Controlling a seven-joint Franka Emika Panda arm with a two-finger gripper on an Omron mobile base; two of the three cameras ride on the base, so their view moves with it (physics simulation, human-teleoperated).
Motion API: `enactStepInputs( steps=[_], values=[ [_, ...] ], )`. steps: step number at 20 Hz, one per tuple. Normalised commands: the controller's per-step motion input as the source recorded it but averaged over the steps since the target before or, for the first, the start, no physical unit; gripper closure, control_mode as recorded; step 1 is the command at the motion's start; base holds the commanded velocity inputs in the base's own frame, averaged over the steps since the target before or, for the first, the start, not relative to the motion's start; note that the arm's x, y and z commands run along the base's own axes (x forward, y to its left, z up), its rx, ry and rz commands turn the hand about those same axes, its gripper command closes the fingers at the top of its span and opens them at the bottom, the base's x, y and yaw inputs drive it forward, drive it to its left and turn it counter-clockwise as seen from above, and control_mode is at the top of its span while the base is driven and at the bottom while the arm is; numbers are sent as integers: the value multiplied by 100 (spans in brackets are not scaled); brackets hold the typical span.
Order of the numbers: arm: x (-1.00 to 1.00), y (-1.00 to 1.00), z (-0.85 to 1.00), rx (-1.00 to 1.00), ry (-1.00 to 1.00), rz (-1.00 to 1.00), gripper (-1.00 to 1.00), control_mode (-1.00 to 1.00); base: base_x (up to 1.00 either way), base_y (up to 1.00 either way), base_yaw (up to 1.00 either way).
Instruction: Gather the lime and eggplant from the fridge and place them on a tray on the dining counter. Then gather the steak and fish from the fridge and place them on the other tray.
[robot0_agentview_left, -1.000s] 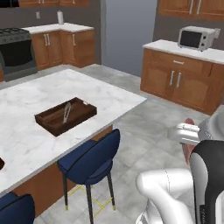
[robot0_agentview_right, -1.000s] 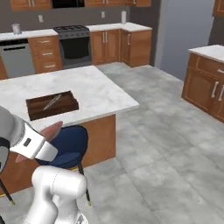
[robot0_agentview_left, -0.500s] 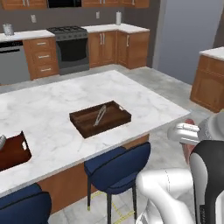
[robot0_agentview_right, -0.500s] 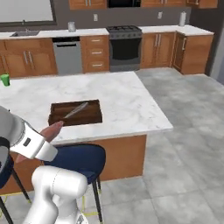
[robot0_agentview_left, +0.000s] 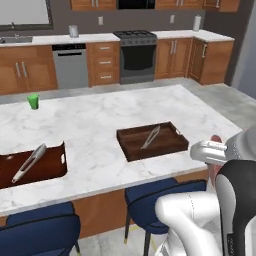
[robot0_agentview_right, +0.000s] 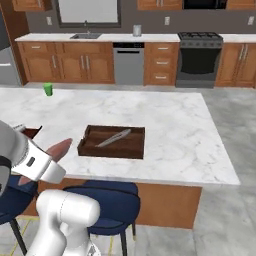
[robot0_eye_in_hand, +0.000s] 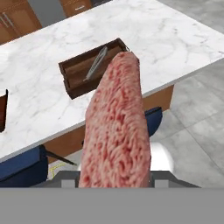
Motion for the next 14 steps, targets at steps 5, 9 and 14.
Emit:
enactStepInputs(
  steps=[5, 9, 14],
  values=[
    [0, 0, 0, 0, 0, 0, 100, 100, 84, -49, 31],
    [0, 0, 0, 0, 0, 0, 100, 100, 80, -46, 27],
    [80, -29, 0, 0, 18, 15, 100, -100, 19, -7, 5]
  ],
)
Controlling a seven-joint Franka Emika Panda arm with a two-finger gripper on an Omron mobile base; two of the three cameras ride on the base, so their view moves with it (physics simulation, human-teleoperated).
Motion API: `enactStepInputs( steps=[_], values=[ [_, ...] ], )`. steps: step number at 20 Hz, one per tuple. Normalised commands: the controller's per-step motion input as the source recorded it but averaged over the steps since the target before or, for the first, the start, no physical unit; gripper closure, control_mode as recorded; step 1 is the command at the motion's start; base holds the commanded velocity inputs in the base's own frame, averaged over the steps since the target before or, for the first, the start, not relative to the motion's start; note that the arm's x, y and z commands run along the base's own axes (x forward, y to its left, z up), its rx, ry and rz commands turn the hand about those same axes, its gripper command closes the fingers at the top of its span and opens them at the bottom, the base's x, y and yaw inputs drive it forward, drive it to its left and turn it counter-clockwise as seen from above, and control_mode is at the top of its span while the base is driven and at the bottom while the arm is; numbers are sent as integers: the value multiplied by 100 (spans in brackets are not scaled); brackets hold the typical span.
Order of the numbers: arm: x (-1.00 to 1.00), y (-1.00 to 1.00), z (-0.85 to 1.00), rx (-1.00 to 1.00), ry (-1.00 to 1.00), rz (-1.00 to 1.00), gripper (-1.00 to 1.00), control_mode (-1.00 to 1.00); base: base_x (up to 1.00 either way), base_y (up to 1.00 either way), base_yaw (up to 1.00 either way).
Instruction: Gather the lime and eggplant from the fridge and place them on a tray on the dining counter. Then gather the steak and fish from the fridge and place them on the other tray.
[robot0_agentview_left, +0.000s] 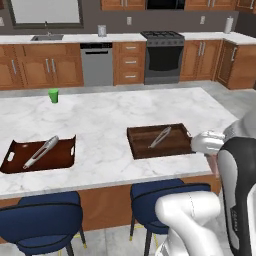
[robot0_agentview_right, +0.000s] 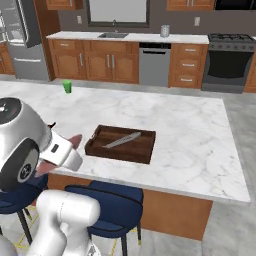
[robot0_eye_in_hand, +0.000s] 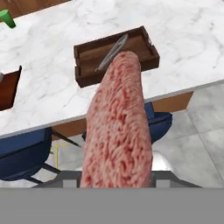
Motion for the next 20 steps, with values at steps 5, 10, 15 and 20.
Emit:
enactStepInputs(
  steps=[5, 10, 15, 20],
  values=[
    [100, -7, -9, 0, 21, 16, 100, -100, 0, 0, 0],
    [100, 25, -31, 0, 10, 9, 100, -100, 0, 0, 0],
    [100, 30, -46, 0, 0, 8, 100, -100, 0, 0, 0],
    [82, 12, -53, 0, 0, 9, 100, -100, 0, 0, 0]
  ],
)
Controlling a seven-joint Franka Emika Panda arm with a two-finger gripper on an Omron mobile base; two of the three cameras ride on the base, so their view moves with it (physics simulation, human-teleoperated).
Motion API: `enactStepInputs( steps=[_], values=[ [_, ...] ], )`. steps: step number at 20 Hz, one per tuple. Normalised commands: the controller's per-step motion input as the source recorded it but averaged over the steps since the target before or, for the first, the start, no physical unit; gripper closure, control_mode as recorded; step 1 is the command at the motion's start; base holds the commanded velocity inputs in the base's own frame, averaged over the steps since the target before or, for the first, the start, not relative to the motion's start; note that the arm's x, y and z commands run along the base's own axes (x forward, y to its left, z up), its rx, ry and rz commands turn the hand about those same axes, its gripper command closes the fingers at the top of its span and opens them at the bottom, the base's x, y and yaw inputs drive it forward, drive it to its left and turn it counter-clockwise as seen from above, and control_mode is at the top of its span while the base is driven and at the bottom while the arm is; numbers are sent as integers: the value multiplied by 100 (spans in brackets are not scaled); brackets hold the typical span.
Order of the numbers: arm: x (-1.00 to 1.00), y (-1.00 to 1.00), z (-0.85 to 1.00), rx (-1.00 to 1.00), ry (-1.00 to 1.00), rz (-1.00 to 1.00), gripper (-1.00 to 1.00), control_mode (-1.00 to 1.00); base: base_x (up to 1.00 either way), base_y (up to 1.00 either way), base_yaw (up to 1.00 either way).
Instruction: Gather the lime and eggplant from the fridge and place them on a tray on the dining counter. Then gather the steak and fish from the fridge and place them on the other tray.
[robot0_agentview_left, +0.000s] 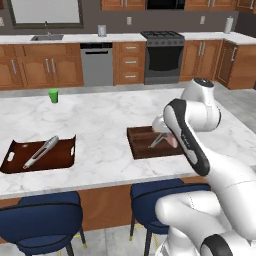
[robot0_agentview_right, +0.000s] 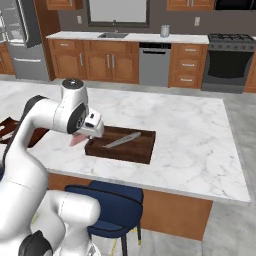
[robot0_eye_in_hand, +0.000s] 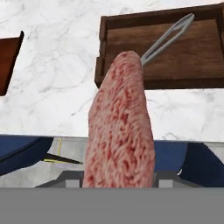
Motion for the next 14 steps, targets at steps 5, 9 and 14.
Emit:
enactStepInputs(
  steps=[5, 9, 14],
  values=[
    [68, -4, -31, 1, 0, 5, 100, -100, 0, 0, 0],
    [76, -1, -29, 0, 0, 0, 100, -100, 0, 0, 0],
    [77, 0, -42, -3, 0, 0, 100, -100, 0, 0, 0]
  ],
)
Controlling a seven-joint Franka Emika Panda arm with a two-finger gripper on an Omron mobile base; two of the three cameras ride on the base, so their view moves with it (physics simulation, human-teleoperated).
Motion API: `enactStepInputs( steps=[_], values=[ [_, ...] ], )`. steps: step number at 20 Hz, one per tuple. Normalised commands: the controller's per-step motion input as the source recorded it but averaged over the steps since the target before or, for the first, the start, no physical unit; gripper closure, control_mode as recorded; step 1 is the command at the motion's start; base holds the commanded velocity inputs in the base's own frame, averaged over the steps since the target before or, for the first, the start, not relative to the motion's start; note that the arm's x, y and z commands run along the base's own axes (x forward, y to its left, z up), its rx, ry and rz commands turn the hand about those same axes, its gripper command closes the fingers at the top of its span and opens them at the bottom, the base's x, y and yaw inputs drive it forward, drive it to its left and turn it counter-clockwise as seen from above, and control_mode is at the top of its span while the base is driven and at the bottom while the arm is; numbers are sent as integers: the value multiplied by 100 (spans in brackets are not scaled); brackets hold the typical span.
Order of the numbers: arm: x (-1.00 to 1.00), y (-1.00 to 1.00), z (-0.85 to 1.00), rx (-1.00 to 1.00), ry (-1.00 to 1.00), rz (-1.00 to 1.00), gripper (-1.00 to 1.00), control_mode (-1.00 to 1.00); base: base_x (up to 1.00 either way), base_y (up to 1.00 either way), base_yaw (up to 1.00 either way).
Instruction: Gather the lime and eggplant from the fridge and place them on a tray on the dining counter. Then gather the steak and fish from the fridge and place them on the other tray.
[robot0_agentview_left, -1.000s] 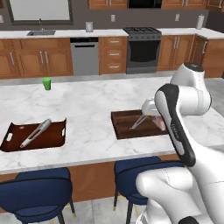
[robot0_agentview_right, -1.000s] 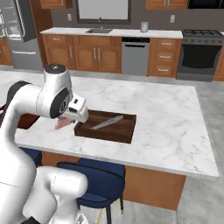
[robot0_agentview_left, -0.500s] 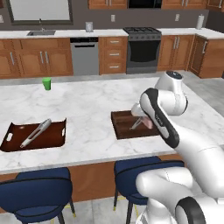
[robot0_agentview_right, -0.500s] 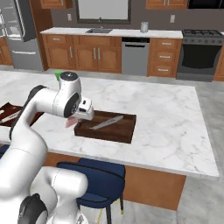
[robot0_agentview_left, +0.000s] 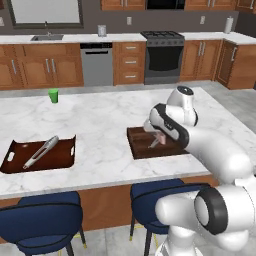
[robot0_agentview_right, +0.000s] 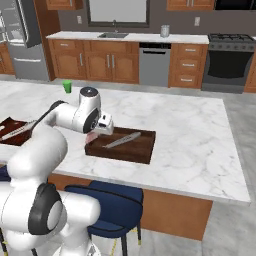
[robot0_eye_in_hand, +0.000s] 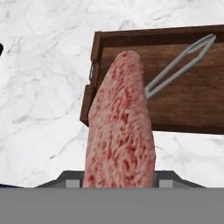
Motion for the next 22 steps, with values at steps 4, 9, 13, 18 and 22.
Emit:
enactStepInputs(
  steps=[4, 9, 13, 18, 22],
  values=[
    [71, 1, -37, -1, 0, 0, 100, -100, 0, 0, 0],
    [58, 10, -35, -1, 3, 0, 100, -100, 0, 0, 0],
    [38, 11, -38, -1, 2, 0, 100, -100, 0, 0, 0],
    [25, 1, -30, 0, 0, 0, 100, -100, 0, 0, 0],
    [17, 0, -28, 0, 0, 0, 100, -100, 0, 0, 0]
  ],
)
